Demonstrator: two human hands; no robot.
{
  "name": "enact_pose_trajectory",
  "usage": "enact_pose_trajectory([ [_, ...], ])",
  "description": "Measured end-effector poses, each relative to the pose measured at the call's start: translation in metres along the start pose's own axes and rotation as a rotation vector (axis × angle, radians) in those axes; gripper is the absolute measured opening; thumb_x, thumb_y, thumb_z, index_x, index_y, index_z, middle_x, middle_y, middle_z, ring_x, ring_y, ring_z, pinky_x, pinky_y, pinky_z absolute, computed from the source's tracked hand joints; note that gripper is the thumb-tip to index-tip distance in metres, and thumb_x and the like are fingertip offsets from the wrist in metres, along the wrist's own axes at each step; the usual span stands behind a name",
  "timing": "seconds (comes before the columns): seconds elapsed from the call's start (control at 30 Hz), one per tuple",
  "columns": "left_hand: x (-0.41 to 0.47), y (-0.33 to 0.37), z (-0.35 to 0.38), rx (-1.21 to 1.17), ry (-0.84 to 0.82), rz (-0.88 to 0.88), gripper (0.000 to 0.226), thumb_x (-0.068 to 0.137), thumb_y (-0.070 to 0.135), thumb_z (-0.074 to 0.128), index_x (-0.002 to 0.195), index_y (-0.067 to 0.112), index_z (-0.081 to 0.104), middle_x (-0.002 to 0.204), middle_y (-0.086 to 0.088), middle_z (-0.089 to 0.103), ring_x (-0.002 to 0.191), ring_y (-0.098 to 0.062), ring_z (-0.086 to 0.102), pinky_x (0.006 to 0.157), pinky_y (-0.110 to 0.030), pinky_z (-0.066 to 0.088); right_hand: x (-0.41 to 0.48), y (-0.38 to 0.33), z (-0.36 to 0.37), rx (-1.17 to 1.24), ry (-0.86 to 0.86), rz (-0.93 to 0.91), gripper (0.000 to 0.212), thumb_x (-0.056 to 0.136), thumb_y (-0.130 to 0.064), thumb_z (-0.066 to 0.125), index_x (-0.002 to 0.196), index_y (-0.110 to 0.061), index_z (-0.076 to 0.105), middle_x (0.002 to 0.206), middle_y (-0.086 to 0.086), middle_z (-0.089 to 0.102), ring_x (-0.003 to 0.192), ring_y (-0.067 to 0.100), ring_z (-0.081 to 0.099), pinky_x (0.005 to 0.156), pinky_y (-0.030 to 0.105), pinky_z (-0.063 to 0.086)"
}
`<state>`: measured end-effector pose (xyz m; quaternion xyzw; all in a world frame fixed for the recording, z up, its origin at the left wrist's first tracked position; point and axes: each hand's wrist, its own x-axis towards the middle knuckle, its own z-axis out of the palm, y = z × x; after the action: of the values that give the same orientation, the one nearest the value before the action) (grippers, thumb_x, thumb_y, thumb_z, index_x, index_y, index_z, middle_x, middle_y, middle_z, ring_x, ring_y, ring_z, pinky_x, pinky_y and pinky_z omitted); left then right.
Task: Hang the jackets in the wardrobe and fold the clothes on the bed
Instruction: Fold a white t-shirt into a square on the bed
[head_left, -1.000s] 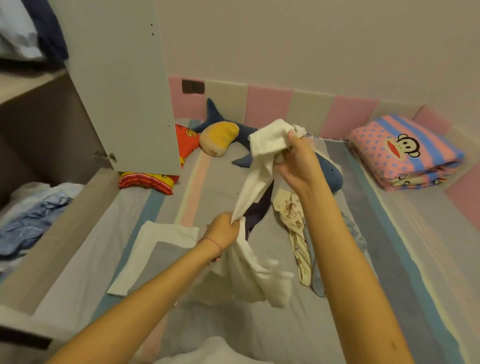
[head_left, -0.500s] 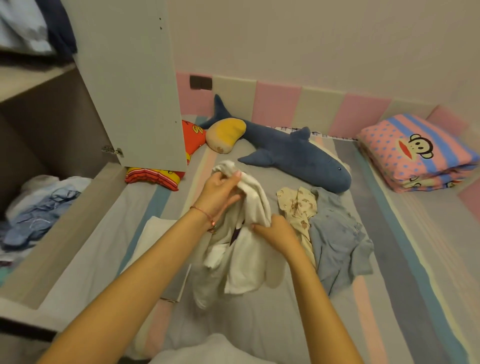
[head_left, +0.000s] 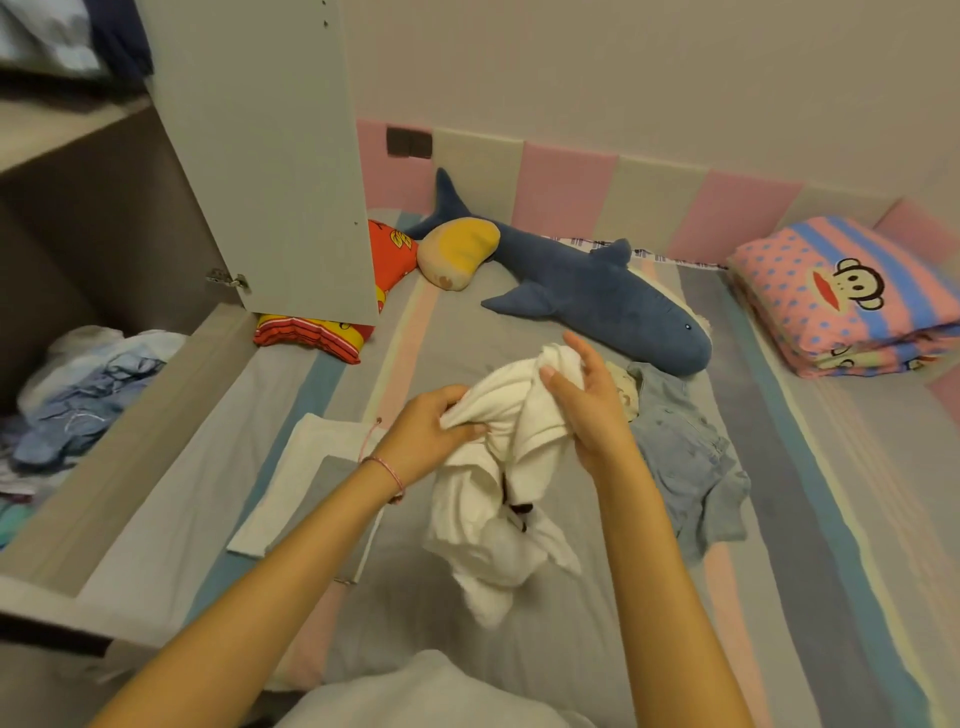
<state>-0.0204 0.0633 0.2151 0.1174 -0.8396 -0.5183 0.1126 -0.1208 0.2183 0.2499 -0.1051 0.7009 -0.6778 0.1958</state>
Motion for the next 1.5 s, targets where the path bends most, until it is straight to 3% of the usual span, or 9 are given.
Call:
enact_pose_trajectory([
  [0.2, 0.004, 0.015, -0.016, -0.255, 0.082, -0.177, 0.021, 0.092, 0.024, 0.056, 0.073, 0.020, 0.064, 0.060, 0.011, 0.062, 0.061, -0.005, 0.054, 0.053, -0.012, 0.041, 0.016, -0.005, -0.035, -0.138, 0.267, -0.072, 0.035, 0.089, -0.023, 0.064, 0.123, -0.024, 0.057, 0.118, 0.004, 0.059, 0.095, 0.014, 0.056, 0.069, 0.020, 0.045],
  [0.33, 0.009, 0.032, -0.015, -0.535, 0.051, -0.384, 0.028, 0.095, 0.034, 0.050, 0.086, 0.013, 0.066, 0.082, -0.008, 0.068, 0.078, -0.021, 0.063, 0.076, -0.031, 0.049, 0.010, -0.011, -0.028, -0.376, 0.343, -0.209, 0.073, 0.083, -0.030, 0.070, 0.143, -0.030, 0.028, 0.147, 0.007, 0.030, 0.129, 0.020, 0.037, 0.104, 0.033, 0.035],
  [0.5, 0.010, 0.047, -0.003, -0.474, -0.042, -0.465, 0.026, 0.097, 0.023, 0.044, 0.079, 0.009, 0.056, 0.077, -0.010, 0.058, 0.070, -0.023, 0.055, 0.069, -0.032, 0.046, -0.028, -0.017, 0.002, -0.731, -0.575, -0.465, 0.080, 0.078, -0.017, 0.075, 0.143, -0.037, 0.032, 0.150, -0.013, 0.028, 0.135, 0.003, 0.027, 0.112, 0.029, 0.029],
  [0.6, 0.008, 0.045, -0.010, -0.576, -0.017, -0.512, 0.023, 0.095, 0.015, 0.047, 0.077, 0.011, 0.059, 0.072, -0.007, 0.058, 0.069, -0.019, 0.056, 0.065, -0.029, 0.045, -0.026, -0.011, 0.002, -0.770, -0.612, -0.524, 0.074, 0.081, -0.006, 0.069, 0.141, -0.035, 0.037, 0.149, -0.012, 0.031, 0.136, 0.003, 0.029, 0.111, 0.026, 0.029],
  [0.8, -0.002, 0.049, -0.026, -0.841, -0.277, -0.555, 0.054, 0.086, 0.056, 0.045, 0.082, 0.010, 0.072, 0.074, -0.007, 0.065, 0.069, -0.018, 0.061, 0.068, -0.029, 0.047, -0.024, -0.015, 0.007, -0.612, -0.421, -0.603, 0.027, 0.089, -0.009, 0.061, 0.113, -0.019, 0.065, 0.119, -0.009, 0.059, 0.111, -0.001, 0.052, 0.094, 0.013, 0.039],
  [1.0, -0.014, 0.043, -0.042, -0.617, -0.419, -0.291, 0.079, 0.037, 0.065, 0.082, 0.103, 0.024, 0.067, 0.094, 0.004, 0.072, 0.088, -0.009, 0.067, 0.073, -0.025, 0.056, -0.027, -0.035, 0.003, -0.479, -0.373, -0.517, 0.017, 0.087, -0.009, 0.066, 0.099, -0.020, 0.071, 0.096, -0.001, 0.067, 0.089, 0.009, 0.060, 0.077, 0.021, 0.049],
  [1.2, -0.020, 0.031, -0.047, -0.519, -0.428, -0.214, 0.056, 0.066, 0.021, 0.071, 0.120, 0.018, 0.057, 0.105, -0.003, 0.067, 0.096, -0.017, 0.064, 0.078, -0.026, 0.053, -0.021, -0.047, -0.022, -0.403, -0.471, -0.328, 0.021, 0.089, -0.002, 0.059, 0.095, -0.017, 0.072, 0.081, -0.009, 0.070, 0.079, 0.004, 0.063, 0.074, 0.017, 0.049],
  [1.37, -0.025, 0.018, -0.053, -0.674, -0.208, -0.317, 0.010, 0.071, 0.022, 0.055, 0.074, 0.015, 0.062, 0.072, -0.005, 0.062, 0.070, -0.019, 0.057, 0.064, -0.031, 0.045, -0.010, -0.043, -0.037, -0.078, 0.095, -0.112, 0.021, 0.097, -0.014, 0.046, 0.091, -0.028, 0.061, 0.090, -0.005, 0.062, 0.089, 0.015, 0.056, 0.077, 0.028, 0.048],
  [1.5, -0.026, 0.027, -0.044, -0.526, -0.126, -0.356, 0.034, 0.087, 0.015, 0.049, 0.054, 0.019, 0.042, 0.050, 0.005, 0.044, 0.049, -0.009, 0.040, 0.050, -0.023, 0.032, -0.016, -0.038, -0.036, -0.488, -0.361, -0.050, 0.028, 0.090, -0.011, 0.058, 0.115, -0.024, 0.053, 0.098, -0.003, 0.056, 0.084, 0.008, 0.056, 0.070, 0.014, 0.049],
])
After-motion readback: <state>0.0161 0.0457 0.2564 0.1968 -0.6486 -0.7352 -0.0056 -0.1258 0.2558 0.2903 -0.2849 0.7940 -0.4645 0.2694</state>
